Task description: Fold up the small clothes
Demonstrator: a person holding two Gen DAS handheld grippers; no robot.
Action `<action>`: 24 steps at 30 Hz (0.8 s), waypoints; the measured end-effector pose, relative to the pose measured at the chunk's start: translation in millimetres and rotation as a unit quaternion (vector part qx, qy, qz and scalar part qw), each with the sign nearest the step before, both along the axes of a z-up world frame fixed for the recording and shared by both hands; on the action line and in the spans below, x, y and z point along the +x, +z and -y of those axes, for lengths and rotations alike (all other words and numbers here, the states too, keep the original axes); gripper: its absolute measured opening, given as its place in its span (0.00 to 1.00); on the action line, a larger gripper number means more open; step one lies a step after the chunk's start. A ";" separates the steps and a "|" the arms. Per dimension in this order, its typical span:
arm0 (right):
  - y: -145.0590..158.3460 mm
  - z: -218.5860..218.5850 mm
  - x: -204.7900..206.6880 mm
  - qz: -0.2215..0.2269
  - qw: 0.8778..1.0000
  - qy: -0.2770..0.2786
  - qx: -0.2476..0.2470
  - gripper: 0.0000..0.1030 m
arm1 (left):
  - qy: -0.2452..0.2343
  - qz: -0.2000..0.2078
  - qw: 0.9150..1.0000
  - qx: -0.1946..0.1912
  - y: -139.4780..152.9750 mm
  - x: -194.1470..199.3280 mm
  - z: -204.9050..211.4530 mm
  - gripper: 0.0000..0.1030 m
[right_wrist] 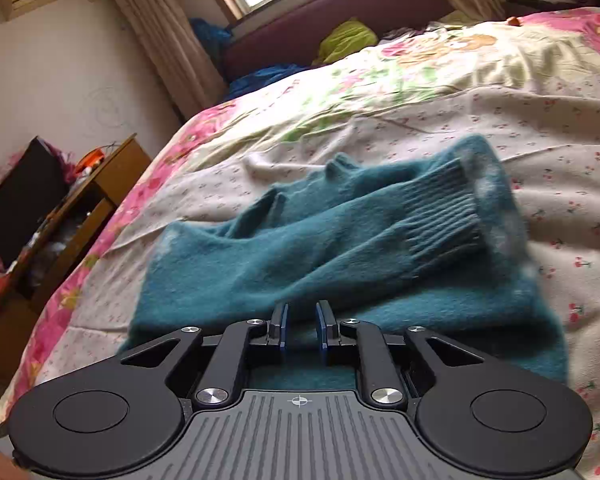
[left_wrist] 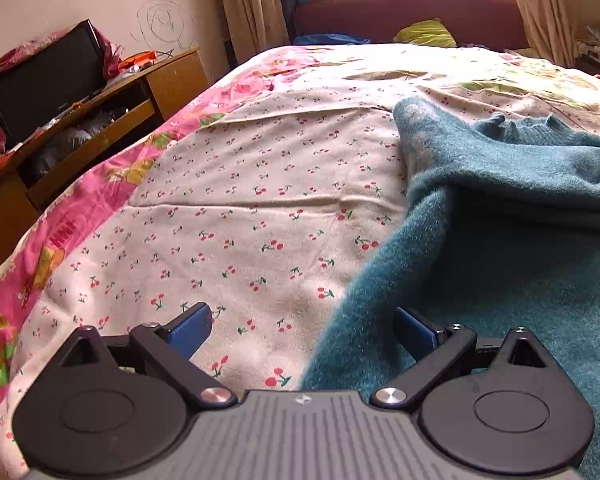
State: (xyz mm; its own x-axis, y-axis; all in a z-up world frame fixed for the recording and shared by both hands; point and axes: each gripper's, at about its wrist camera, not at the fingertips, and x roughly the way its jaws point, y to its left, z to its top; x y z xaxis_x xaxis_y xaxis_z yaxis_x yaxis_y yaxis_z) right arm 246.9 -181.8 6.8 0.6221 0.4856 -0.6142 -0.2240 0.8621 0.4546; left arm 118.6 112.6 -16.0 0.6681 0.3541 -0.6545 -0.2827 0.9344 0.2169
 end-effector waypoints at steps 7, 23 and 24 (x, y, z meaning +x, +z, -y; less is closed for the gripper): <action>-27.1 -106.2 27.1 -0.050 0.994 0.094 0.020 0.26 | -0.003 0.016 1.000 -0.015 6.1 2.8 -22.1 1.00; -41.6 -178.3 72.3 -0.053 0.995 0.074 0.034 0.31 | -0.066 -0.019 0.997 0.027 -9.1 -10.4 -23.0 1.00; -41.8 -176.7 74.1 -0.057 0.995 0.068 0.040 0.33 | -0.076 -0.028 0.996 0.029 -10.7 -10.6 -22.3 1.00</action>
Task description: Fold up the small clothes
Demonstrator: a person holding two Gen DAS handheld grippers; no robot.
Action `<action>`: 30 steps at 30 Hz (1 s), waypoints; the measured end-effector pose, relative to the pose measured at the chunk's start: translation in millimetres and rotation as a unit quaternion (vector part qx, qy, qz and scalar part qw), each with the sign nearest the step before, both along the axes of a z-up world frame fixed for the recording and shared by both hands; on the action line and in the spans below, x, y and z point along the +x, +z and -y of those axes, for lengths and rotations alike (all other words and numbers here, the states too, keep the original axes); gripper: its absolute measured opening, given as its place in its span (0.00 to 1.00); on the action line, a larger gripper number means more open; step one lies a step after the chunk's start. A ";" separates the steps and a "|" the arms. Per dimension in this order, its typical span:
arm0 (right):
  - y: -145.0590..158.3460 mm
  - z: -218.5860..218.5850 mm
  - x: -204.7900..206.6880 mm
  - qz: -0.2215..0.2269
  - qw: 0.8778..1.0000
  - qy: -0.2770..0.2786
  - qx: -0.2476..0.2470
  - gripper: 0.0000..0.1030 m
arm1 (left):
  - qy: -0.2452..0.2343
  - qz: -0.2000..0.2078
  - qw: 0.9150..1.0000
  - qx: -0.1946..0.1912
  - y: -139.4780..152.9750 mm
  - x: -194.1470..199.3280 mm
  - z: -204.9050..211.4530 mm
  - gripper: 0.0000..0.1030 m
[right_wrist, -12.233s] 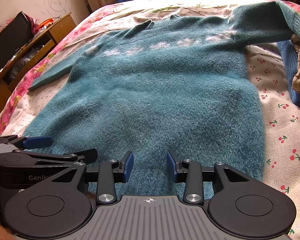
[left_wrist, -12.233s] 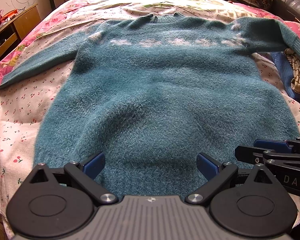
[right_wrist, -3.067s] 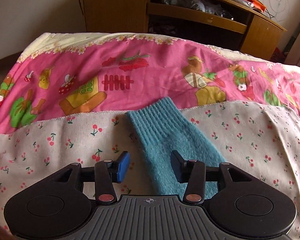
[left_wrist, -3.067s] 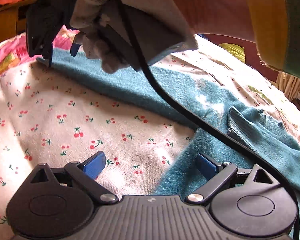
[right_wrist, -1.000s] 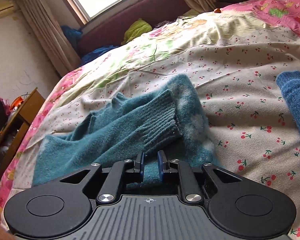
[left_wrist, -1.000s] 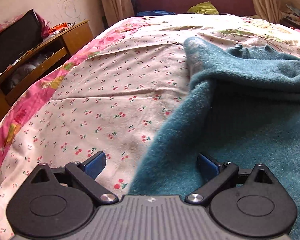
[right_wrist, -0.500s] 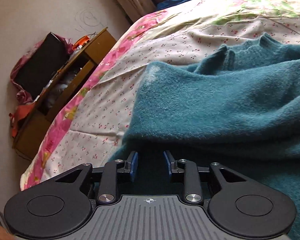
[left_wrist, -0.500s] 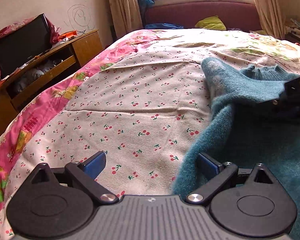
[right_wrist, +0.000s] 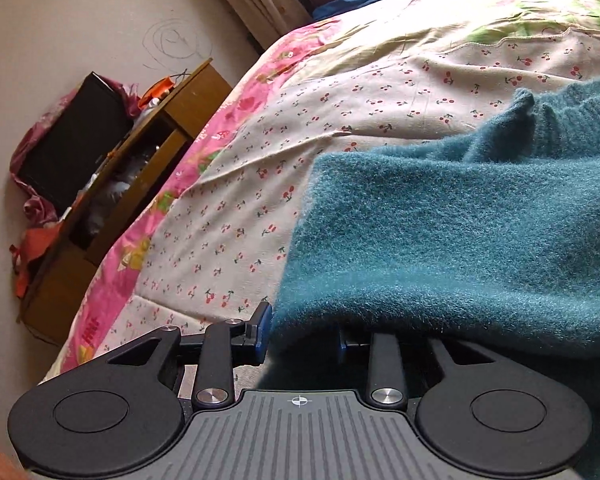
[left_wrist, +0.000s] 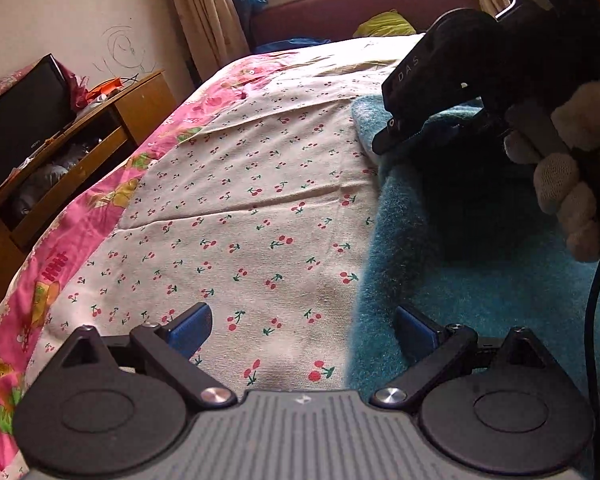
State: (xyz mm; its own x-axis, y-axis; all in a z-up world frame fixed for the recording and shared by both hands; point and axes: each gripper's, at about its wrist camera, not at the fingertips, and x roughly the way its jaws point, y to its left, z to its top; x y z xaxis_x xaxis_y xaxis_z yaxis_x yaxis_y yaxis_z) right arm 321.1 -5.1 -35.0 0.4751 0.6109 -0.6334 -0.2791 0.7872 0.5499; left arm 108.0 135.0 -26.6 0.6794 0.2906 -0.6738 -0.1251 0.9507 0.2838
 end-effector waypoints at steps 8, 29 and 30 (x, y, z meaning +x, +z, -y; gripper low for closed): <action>8.2 -3.7 11.2 0.018 0.999 -0.046 -0.015 0.23 | -0.027 -0.004 0.999 0.030 -2.2 -13.4 9.2 1.00; 22.1 25.0 12.5 0.041 0.997 -0.060 -0.008 0.19 | -0.003 -0.019 1.000 0.011 3.2 -17.0 10.2 0.93; 22.0 24.3 11.7 0.034 0.998 -0.052 -0.027 0.19 | -0.001 -0.018 1.000 0.011 5.2 -20.7 9.0 0.93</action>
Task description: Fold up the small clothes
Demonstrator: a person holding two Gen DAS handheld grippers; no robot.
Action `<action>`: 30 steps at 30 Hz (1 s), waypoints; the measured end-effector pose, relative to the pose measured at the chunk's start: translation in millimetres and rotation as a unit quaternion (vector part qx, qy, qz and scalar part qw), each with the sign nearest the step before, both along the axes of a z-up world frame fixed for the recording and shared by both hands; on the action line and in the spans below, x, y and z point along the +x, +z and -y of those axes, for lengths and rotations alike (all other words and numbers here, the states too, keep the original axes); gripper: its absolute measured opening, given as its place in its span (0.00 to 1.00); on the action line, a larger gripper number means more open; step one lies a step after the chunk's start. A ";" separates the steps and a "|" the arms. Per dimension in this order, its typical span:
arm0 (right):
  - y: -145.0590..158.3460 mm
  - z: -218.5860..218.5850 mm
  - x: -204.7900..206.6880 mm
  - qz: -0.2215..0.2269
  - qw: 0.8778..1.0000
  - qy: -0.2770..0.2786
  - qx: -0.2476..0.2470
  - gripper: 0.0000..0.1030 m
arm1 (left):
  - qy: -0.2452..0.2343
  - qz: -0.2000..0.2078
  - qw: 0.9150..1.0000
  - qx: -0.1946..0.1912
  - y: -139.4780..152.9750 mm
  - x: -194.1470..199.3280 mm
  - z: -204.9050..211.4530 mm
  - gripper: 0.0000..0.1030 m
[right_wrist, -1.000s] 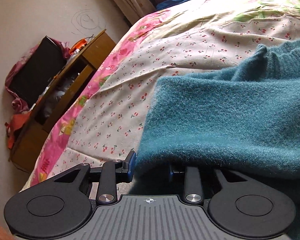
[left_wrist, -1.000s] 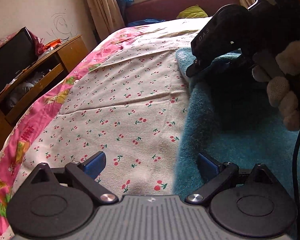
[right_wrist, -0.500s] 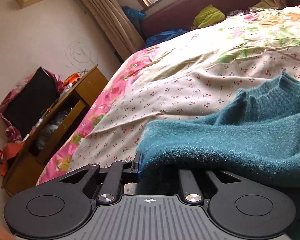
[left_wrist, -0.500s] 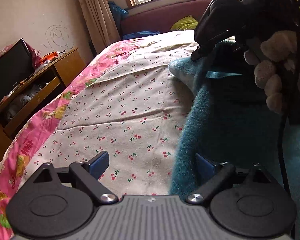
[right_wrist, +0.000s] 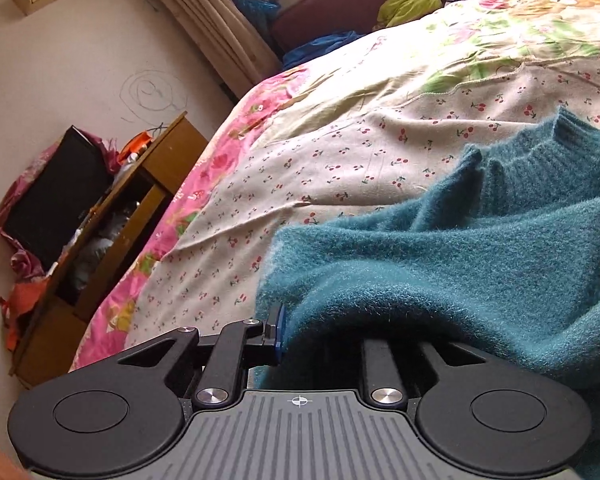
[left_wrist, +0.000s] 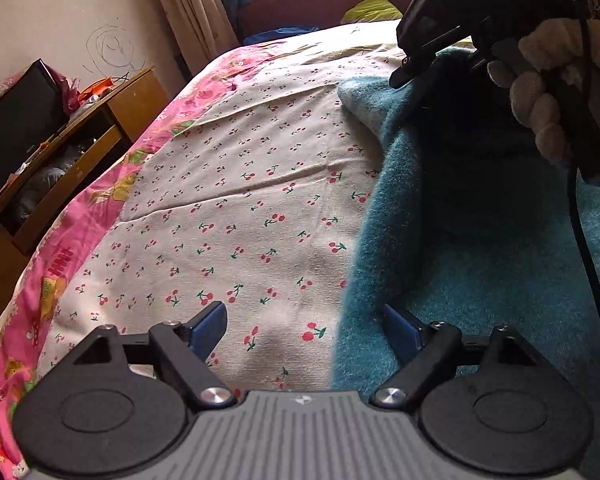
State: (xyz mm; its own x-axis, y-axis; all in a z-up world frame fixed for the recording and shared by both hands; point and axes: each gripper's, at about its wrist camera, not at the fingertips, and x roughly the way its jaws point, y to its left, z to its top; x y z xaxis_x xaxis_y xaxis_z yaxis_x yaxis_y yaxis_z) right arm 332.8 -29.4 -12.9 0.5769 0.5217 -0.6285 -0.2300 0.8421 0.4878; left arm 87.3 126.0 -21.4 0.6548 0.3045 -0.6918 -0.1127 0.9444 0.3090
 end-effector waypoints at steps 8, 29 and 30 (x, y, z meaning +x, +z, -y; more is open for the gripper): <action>19.9 64.4 -75.8 0.018 0.996 0.048 -0.069 0.22 | 0.020 -0.027 0.999 -0.023 12.7 -36.5 -19.8 0.93; -1.5 256.6 -275.8 -0.126 0.975 -0.114 -0.147 0.31 | -0.034 -0.064 0.988 -0.139 22.4 -68.3 -5.0 0.81; -6.2 257.5 -275.9 -0.133 0.976 -0.112 -0.130 0.31 | -0.035 -0.067 0.988 -0.136 19.6 -68.0 -4.0 0.82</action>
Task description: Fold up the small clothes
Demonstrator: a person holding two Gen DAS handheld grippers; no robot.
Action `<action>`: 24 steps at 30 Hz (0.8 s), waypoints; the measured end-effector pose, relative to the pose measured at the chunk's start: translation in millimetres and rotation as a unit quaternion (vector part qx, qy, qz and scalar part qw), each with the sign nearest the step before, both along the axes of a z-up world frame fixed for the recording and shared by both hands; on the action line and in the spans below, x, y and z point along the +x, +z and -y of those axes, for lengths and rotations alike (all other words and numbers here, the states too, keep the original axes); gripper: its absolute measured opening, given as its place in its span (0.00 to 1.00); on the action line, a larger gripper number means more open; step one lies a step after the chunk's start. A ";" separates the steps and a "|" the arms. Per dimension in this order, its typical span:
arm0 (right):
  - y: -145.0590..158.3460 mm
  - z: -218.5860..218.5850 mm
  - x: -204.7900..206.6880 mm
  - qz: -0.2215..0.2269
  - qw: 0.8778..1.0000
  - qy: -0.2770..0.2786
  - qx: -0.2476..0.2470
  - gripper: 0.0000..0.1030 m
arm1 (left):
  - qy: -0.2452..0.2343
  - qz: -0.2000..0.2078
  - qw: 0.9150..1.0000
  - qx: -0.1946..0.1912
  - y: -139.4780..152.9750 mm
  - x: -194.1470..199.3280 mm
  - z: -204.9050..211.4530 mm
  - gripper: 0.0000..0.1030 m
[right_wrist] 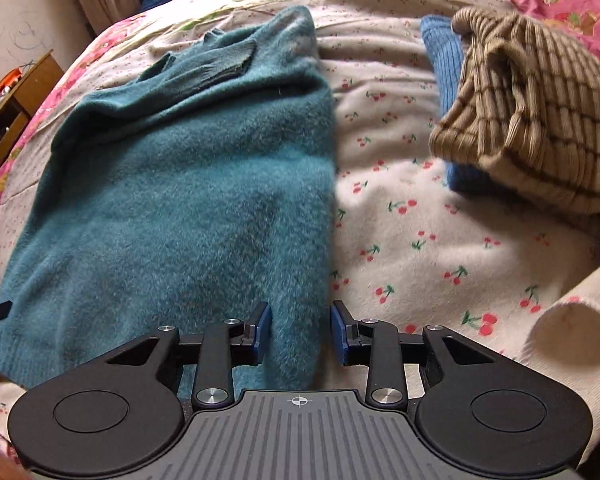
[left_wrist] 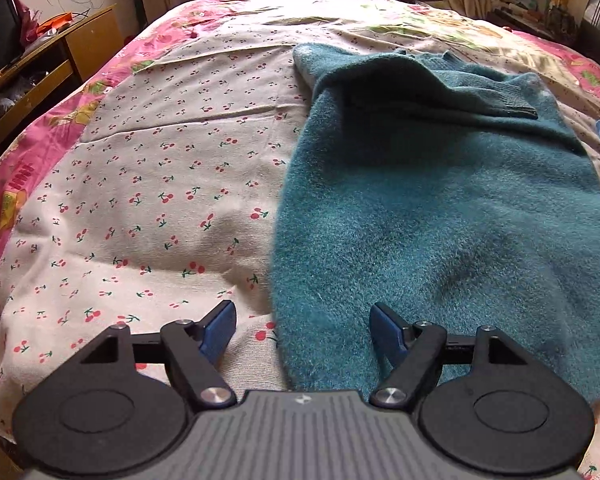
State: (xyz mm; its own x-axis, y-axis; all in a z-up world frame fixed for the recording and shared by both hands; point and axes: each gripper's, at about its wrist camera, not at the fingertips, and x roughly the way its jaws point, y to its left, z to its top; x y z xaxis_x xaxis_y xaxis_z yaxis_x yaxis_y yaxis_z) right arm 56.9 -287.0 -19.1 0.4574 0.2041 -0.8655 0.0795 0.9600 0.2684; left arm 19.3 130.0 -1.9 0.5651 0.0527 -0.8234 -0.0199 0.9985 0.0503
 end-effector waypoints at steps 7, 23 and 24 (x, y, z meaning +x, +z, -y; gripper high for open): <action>-12.5 12.4 -0.5 0.027 0.996 -0.022 0.081 0.41 | 0.001 -0.014 1.000 -0.021 -1.7 3.4 -6.1 0.82; 1.7 8.0 -5.1 0.031 0.988 0.001 0.151 0.14 | 0.007 -0.035 0.996 -0.082 1.5 11.9 -12.0 0.44; -0.7 7.7 -3.8 0.024 0.990 0.000 0.139 0.14 | 0.007 -0.034 0.996 -0.083 0.8 11.0 -11.5 0.44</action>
